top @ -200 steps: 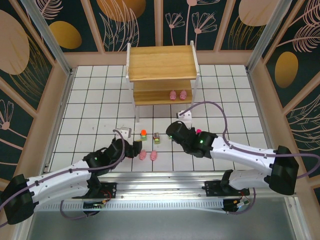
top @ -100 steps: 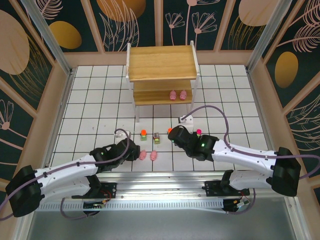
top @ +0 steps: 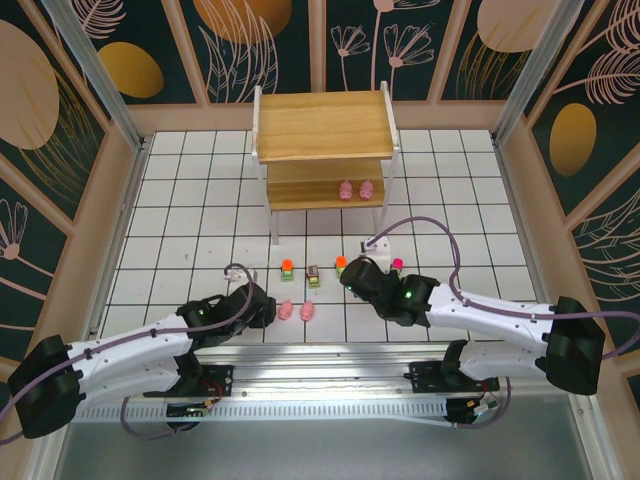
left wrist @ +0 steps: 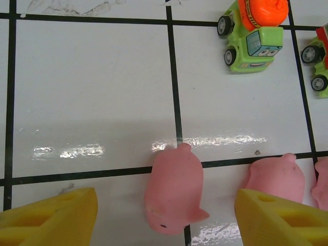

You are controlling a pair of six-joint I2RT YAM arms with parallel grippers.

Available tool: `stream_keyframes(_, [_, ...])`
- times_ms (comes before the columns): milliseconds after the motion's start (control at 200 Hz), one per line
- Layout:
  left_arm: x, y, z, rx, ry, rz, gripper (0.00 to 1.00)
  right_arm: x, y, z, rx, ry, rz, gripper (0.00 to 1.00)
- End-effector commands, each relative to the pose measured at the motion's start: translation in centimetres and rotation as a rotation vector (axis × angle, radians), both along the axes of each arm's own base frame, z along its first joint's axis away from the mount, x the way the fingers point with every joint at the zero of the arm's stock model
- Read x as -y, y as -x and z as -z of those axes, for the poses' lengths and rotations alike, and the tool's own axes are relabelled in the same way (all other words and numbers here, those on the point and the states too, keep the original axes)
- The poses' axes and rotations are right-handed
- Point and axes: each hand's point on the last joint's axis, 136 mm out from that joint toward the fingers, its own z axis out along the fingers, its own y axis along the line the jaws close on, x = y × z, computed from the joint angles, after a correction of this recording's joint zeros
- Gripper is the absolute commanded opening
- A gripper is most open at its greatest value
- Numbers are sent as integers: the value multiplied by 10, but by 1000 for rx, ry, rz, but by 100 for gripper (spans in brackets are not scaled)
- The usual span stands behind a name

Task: Place and organize the plastic toys onto the shelf

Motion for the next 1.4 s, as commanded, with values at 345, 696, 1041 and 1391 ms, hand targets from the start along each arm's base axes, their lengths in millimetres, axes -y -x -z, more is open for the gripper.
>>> stream_keyframes(345, [0,10,17,-63,-39,21,64,6,5,3,2,-20,18,33])
stream_keyframes(696, [2,7,23,-52,-90,33,57,10,5,3,5,-19,25,32])
stream_keyframes(1041, [6,-4,21,-14,-140,45,52,15,6,6,4,-11,32,32])
stream_keyframes(1391, [14,-12,21,18,-141,65,52,16,5,7,4,-6,34,32])
